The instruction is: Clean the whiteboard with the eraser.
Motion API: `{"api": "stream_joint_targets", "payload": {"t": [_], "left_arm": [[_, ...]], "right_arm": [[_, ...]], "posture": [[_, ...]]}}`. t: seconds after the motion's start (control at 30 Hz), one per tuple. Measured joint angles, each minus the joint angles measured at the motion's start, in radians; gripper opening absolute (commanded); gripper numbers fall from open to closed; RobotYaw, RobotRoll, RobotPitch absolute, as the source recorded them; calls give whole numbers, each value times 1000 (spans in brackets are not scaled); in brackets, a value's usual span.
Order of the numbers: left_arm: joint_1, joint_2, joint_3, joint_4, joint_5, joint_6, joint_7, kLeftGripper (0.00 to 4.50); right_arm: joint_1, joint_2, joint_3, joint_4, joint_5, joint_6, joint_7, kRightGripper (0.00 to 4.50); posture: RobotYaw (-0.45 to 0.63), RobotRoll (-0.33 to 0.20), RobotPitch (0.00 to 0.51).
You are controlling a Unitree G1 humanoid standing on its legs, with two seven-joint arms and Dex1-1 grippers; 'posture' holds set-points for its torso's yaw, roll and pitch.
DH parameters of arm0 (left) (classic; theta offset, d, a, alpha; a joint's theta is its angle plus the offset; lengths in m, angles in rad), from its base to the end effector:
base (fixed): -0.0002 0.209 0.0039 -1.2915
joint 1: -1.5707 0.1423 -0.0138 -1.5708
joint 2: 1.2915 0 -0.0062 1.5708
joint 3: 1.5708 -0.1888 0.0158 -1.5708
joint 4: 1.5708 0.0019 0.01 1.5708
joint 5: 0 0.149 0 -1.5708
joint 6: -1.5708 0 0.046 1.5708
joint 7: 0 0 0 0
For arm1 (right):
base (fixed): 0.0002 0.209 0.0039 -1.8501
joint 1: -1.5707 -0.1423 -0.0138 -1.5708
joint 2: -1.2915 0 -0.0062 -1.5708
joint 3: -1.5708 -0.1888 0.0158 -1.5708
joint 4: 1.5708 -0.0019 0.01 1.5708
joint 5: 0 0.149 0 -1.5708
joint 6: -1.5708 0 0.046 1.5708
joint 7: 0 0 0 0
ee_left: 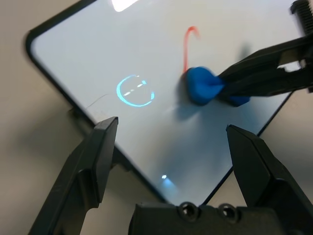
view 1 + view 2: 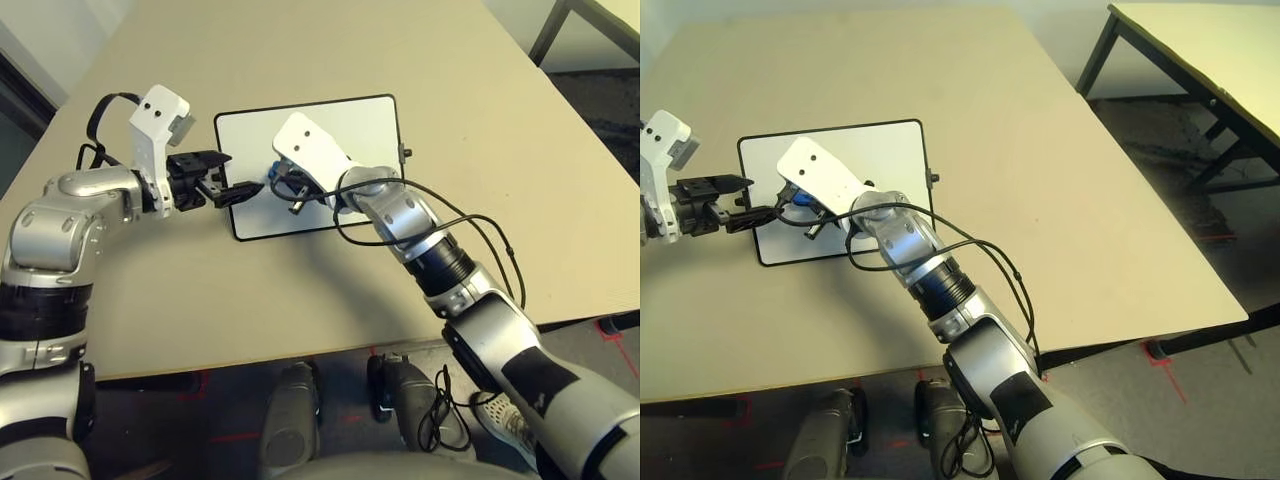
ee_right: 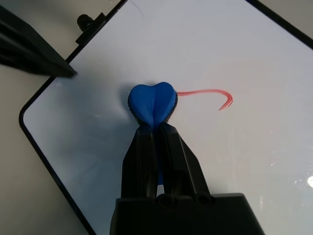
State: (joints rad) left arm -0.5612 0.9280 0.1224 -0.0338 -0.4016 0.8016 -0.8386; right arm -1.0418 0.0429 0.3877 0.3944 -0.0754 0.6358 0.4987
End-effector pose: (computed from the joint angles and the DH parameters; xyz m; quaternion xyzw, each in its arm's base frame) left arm 0.2672 0.2941 0.2445 0.1641 0.1360 -0.2835 0.9350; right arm 0.3236 0.0038 0.2085 -0.2421 0.0454 0.4404 0.8633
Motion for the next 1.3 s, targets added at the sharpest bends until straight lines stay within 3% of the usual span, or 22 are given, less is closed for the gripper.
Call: {"api": "stream_joint_targets", "payload": {"t": [0.27,0.43,0.67,0.83,0.97,1.3], "left_arm": [[19,-1,18,12,2,-11,1,4500],[29,-4,19,-2,0,-7,9,4500],[35,-5,19,-10,-2,4,11,4500],[36,-5,19,-12,-2,8,11,4500],[36,-5,19,-13,-3,8,11,4500],[39,-20,19,-34,-4,12,15,4500]], "right_arm": [[-164,13,-135,229,1,-146,-91,1],[-158,27,-137,235,-3,-164,-82,1],[-8,45,-31,59,-16,-79,-11,1],[7,45,-11,27,-17,-26,4,1],[-25,50,-26,79,-10,-48,-4,1],[-176,51,-177,283,7,-176,-107,1]], "posture": [[133,0,200],[146,0,201],[150,0,203],[147,0,203],[147,0,203],[147,0,206]]}}
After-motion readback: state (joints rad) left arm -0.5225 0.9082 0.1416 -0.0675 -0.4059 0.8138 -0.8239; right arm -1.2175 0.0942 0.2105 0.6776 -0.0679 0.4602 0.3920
